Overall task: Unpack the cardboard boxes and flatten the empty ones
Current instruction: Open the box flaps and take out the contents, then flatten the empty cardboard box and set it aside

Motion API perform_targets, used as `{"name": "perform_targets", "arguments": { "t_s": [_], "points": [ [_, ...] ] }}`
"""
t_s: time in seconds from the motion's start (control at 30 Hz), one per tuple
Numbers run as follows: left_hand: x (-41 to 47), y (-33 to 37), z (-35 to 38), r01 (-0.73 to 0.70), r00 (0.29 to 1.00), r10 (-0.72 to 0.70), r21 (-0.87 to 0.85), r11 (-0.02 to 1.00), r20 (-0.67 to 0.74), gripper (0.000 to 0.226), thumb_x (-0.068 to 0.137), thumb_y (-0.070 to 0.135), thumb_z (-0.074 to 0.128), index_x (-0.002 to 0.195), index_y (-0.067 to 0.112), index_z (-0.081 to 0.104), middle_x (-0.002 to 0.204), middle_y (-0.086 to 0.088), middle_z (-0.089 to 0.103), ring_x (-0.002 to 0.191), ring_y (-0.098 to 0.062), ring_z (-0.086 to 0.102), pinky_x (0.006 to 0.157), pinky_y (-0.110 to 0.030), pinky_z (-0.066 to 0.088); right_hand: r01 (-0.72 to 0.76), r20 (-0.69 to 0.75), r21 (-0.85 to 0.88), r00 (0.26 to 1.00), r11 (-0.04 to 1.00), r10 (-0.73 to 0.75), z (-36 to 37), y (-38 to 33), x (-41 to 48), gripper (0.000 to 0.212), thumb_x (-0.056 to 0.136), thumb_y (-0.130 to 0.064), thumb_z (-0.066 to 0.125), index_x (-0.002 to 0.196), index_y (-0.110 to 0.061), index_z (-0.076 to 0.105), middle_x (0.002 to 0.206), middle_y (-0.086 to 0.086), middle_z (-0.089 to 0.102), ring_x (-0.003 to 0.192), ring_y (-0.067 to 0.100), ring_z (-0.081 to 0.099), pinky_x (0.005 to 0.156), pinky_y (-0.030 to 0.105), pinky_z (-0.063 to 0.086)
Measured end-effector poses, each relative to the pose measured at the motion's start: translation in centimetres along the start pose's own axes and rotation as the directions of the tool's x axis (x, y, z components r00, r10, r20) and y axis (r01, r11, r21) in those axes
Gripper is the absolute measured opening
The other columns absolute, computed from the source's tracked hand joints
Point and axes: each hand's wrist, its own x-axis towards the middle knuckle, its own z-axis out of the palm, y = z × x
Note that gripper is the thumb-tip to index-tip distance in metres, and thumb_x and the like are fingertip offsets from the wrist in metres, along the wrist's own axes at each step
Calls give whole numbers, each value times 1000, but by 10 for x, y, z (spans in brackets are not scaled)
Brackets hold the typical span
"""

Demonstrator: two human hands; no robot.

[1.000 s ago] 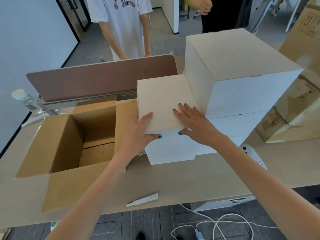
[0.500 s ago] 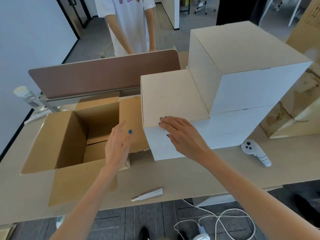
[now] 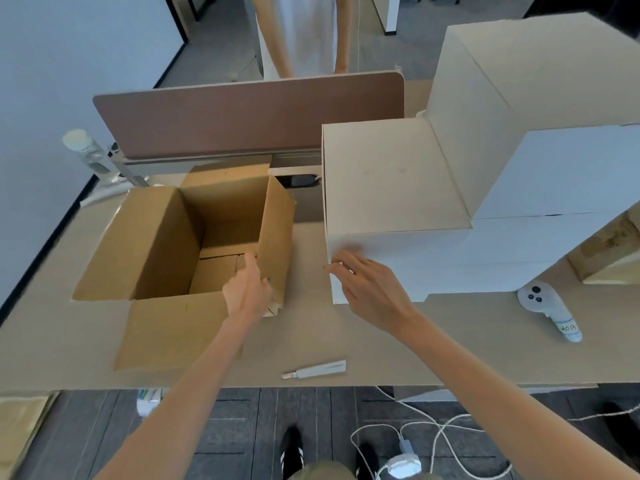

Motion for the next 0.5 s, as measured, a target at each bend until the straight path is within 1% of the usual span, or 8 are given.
{"name": "perform_targets", "arguments": {
  "t_s": [0.07,0.13,0.2,0.27,0.33,0.37,0.43,0.5],
  "points": [
    [-9,-9,-13,13,997,-15,-28,1000,-71,41,94,9,58,131,10,42,98,-12,70,67,-23,51,61,-32,36,-11,42,20,999,1000,10,8,-6,3,28,74,7,55,95,-9,64,96,2,60,74,21,57,51,26,39],
    [-16,-23,-29,23,988,-35,-83,996,-148,43,94,7,58,134,12,44,104,-12,70,71,-26,56,64,-31,36,-15,82,55,997,998,11,17,-13,8,21,79,4,53,93,-9,62,96,2,59,72,22,57,48,28,41],
    [-19,-41,-44,14,973,-48,-151,988,-224,46,94,6,59,137,17,46,111,-8,70,82,-30,63,71,-31,41,-31,109,102,994,994,20,26,-21,14,18,83,3,53,94,-10,60,94,1,58,66,21,54,45,28,37],
    [-19,-58,-59,-8,963,-54,-227,974,-265,47,92,3,58,134,22,48,112,-5,71,86,-31,64,79,-37,47,-84,113,149,991,985,67,39,-30,21,19,86,1,53,97,-13,60,95,-2,56,65,17,50,48,28,36],
    [-16,-76,-73,-14,966,-74,-337,941,-246,48,88,1,57,128,27,51,106,0,71,87,-30,62,83,-44,51,-230,145,246,969,942,199,51,-41,31,23,93,-3,47,105,-17,60,104,-8,57,77,15,56,59,30,45],
    [-15,-83,-82,-9,973,-88,-416,909,-213,48,87,2,57,126,30,52,106,4,69,91,-28,62,85,-47,52,-322,176,307,944,896,279,57,-46,37,25,95,-5,44,108,-19,60,108,-11,58,83,12,57,66,31,46],
    [-9,-101,-101,6,982,-116,-589,808,-150,48,85,9,60,122,38,52,112,12,64,105,-24,61,93,-51,51,-454,222,400,891,796,396,69,-55,49,27,95,-5,44,108,-20,62,109,-12,59,90,8,55,74,28,45],
    [-3,-116,-122,27,987,-132,-723,690,-89,48,85,3,61,122,34,55,118,6,64,113,-24,60,95,-49,51,-523,236,491,850,697,471,82,-66,61,26,93,-3,47,102,-22,63,104,-10,61,89,9,57,78,30,49]
  ]
}}
